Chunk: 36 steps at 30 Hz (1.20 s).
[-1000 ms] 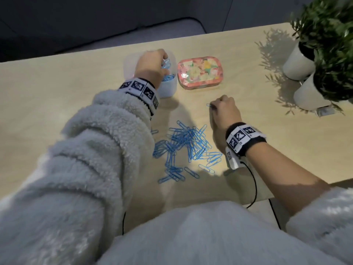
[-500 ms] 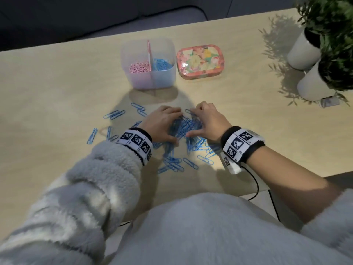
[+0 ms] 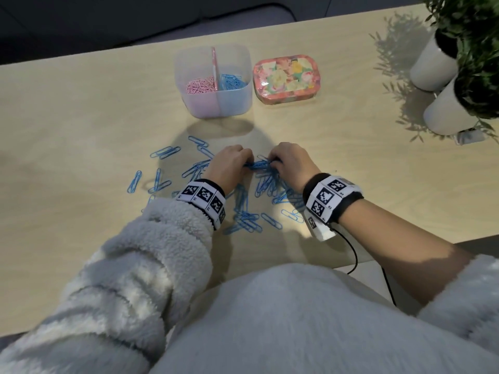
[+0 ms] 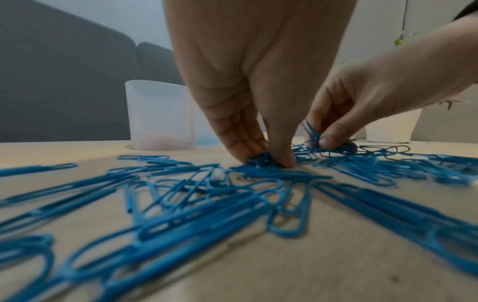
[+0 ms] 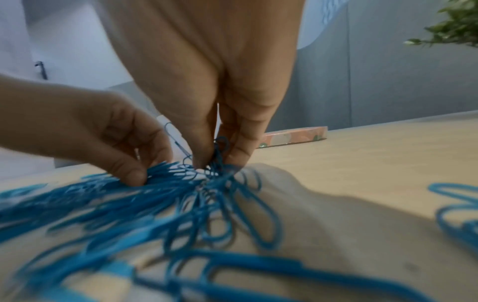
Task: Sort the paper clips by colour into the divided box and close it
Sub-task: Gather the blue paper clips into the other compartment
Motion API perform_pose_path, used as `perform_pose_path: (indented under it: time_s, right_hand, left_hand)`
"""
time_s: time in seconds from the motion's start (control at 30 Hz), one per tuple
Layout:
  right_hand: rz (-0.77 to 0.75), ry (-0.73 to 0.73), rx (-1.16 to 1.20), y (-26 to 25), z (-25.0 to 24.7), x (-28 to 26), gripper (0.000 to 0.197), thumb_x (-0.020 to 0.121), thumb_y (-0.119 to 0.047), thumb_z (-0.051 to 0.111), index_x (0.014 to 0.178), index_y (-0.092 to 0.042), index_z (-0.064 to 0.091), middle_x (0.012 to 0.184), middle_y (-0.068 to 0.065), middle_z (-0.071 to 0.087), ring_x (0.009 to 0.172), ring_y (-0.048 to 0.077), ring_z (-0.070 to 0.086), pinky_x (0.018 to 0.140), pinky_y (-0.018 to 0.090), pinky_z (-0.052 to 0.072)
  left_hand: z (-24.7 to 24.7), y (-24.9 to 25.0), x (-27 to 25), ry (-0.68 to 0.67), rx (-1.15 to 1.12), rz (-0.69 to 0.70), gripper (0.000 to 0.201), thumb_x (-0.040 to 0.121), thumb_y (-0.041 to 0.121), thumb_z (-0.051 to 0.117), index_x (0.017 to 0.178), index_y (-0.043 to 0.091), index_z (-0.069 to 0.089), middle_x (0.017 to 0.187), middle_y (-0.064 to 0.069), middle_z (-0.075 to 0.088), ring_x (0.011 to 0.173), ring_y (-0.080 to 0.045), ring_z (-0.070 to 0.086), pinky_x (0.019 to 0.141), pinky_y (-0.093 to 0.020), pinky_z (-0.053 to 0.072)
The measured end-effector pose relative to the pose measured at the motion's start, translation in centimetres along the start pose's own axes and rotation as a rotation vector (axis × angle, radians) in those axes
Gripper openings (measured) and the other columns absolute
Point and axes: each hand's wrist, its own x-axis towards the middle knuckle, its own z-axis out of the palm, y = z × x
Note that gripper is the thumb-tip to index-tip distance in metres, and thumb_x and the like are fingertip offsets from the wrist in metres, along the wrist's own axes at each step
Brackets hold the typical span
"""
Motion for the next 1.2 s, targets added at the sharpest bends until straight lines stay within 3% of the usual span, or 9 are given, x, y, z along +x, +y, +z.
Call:
perform_pose_path:
  time_s: [0.17,0.33,0.47,0.7,0.77,0.87,0.93,1.03,1.2]
  right_hand:
    - [0.095,0.068,0.262,1.0,-2.0,0.9,0.01,0.077,-0.006,0.065,0.084,-0.001,0.071,0.083,0.016,0.069,0.078,0.026,0.06,0.071,0.024,0.043]
    - [0.138,0.147,0.518,-1.1,-6.6,4.3,0.006,0.08,-0.003,0.068,0.084,-0.004,0.064,0.06,-0.003,0.05,0.036,-0.007,0.049,0.047,0.009,0.044]
    - [0.126,0.217,0.56,-3.9,-10.6,9.1,0.033,0.078,-0.001,0.069,0.057,-0.016,0.048,0.057,-0.003,0.047,0.034,-0.002,0.048,0.044,0.017,0.044]
    - [0.122,0.184,0.396,-7.1,-12.1,15.0,0.029,0.08,-0.012,0.066,0.061,-0.023,0.048,0.064,-0.006,0.054,0.047,0.002,0.055,0.04,0.011,0.045]
    - [0.142,0.129,0.324,-7.4,-11.6,15.7,0.008,0.08,-0.014,0.065,0.079,-0.02,0.06,0.078,-0.002,0.061,0.06,0.003,0.063,0.05,0.011,0.05]
    - [0.183,0.15,0.144,-8.2,-10.6,16.4,0.031,0.082,-0.009,0.062,0.112,-0.005,0.062,0.115,0.011,0.065,0.102,0.021,0.065,0.085,0.029,0.055]
    - [0.182,0.174,0.173,-8.7,-10.7,15.8,0.031,0.085,-0.006,0.054,0.116,-0.004,0.06,0.123,0.013,0.061,0.11,0.026,0.061,0.093,0.031,0.051]
    - [0.175,0.27,0.321,-7.8,-11.6,14.2,0.03,0.084,-0.006,0.044,0.105,0.002,0.064,0.11,0.018,0.066,0.101,0.03,0.064,0.092,0.038,0.052]
    - [0.146,0.307,0.56,-4.9,-11.0,8.4,0.03,0.079,0.008,0.039,0.085,0.005,0.069,0.084,0.016,0.065,0.081,0.023,0.061,0.088,0.04,0.054]
  left_hand:
    - [-0.4,-0.6,-0.3,-0.015,-0.085,-0.133,0.03,0.084,0.008,0.059,0.114,0.004,0.057,0.109,-0.017,0.06,0.104,-0.033,0.054,0.089,-0.04,0.042]
    - [-1.1,-0.7,-0.2,-0.065,-0.086,-0.154,0.027,0.085,0.007,0.059,0.112,0.005,0.062,0.111,-0.017,0.057,0.105,-0.034,0.055,0.088,-0.037,0.041]
    - [-1.5,-0.7,-0.3,-0.06,-0.132,-0.159,0.024,0.084,0.003,0.058,0.107,0.005,0.064,0.111,-0.018,0.061,0.107,-0.034,0.055,0.092,-0.037,0.042]
    - [-2.1,-0.7,-0.6,0.046,-0.221,-0.183,0.02,0.084,0.004,0.057,0.102,0.005,0.065,0.105,-0.016,0.068,0.102,-0.03,0.06,0.087,-0.036,0.047]
    - [-2.9,-0.8,-0.4,0.088,-0.263,-0.186,0.018,0.084,0.005,0.06,0.101,0.003,0.066,0.101,-0.018,0.069,0.098,-0.031,0.061,0.084,-0.036,0.046]
    - [-5.0,-1.0,0.7,0.191,-0.315,-0.198,0.018,0.084,0.007,0.062,0.1,0.002,0.067,0.1,-0.018,0.069,0.096,-0.03,0.062,0.085,-0.034,0.047]
    - [-6.9,-1.2,2.0,0.28,-0.348,-0.233,0.019,0.084,0.009,0.063,0.102,0.004,0.068,0.104,-0.014,0.07,0.098,-0.026,0.063,0.086,-0.029,0.045]
    - [-9.9,-1.7,4.9,0.384,-0.343,-0.296,0.019,0.083,0.011,0.062,0.1,0.004,0.067,0.106,-0.016,0.067,0.097,-0.027,0.06,0.077,-0.024,0.04]
    - [-12.8,-1.6,9.7,0.381,-0.251,-0.451,0.023,0.083,0.014,0.064,0.105,0.009,0.067,0.115,-0.012,0.066,0.105,-0.027,0.06,0.088,-0.03,0.045]
